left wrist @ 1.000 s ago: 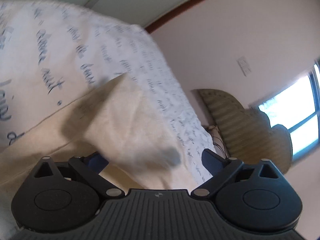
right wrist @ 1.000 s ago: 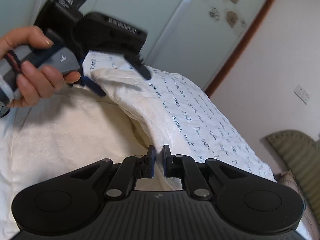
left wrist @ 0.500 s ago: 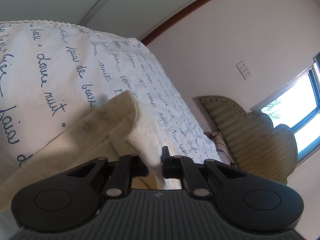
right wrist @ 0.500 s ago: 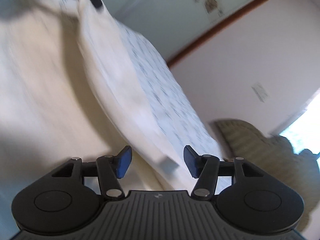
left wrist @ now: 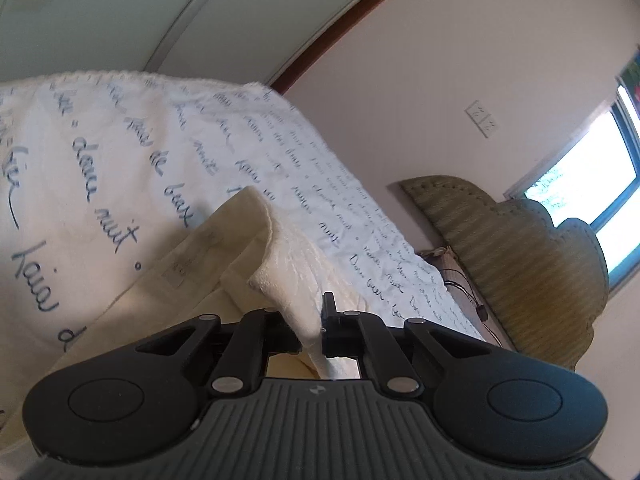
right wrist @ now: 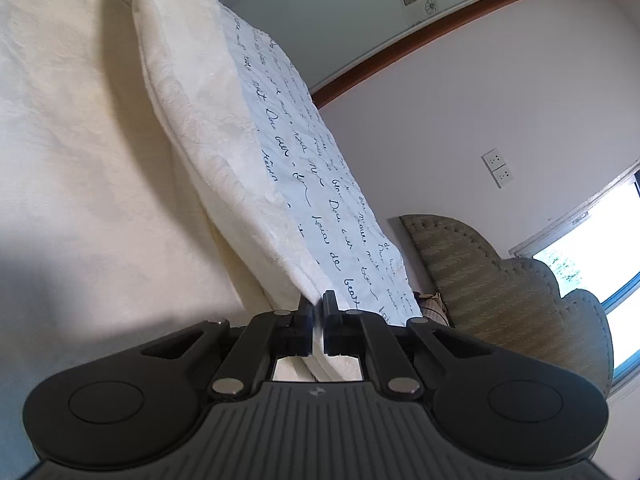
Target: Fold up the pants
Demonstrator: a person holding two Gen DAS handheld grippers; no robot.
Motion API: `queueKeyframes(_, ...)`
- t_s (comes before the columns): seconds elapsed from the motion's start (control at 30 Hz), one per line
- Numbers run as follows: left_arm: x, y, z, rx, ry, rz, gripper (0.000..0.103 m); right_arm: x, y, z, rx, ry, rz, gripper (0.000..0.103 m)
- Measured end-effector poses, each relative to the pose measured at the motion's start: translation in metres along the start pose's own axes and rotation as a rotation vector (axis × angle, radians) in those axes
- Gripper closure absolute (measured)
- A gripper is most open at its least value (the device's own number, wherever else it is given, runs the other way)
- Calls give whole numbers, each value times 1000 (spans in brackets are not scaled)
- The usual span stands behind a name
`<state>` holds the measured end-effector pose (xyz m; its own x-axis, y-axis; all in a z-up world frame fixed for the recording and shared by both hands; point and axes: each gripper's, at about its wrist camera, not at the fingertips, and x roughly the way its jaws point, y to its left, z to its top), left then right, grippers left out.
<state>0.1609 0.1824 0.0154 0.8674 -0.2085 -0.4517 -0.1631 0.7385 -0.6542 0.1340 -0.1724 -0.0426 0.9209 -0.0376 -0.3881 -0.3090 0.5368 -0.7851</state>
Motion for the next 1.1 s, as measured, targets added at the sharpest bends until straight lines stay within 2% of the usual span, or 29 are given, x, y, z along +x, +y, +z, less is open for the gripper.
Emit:
queueKeyframes(0.2,-35,1,-4,74,14,-29,95,-61,7,0,-42,-19,5,99)
queueKeyframes(0.33,-60,8,-12,127,40,-40,95,-100,25,0,-70,-24,47,99)
queueKeyframes(0.47,-80,17,-22,166,67,-41,95,-122,43,-5,-65,-13,90,99)
queueKeyframes(0.63,-88,24,-38,221,99,-3,95,-135,62,-12,-40,10,130,99)
queueKeyframes(0.77,-89,39,-44,210,117,35,95,-146,73,-11,-38,9,158,99)
queueKeyframes(0.87,-88,44,-46,213,112,47,94,-147,75,-9,-33,8,172,99)
queueKeyframes(0.97,-78,46,-50,246,105,102,94,-144,80,-7,-33,5,183,99)
queueKeyframes(1.1,-78,43,-55,281,72,119,94,-148,84,-5,-12,-7,175,99)
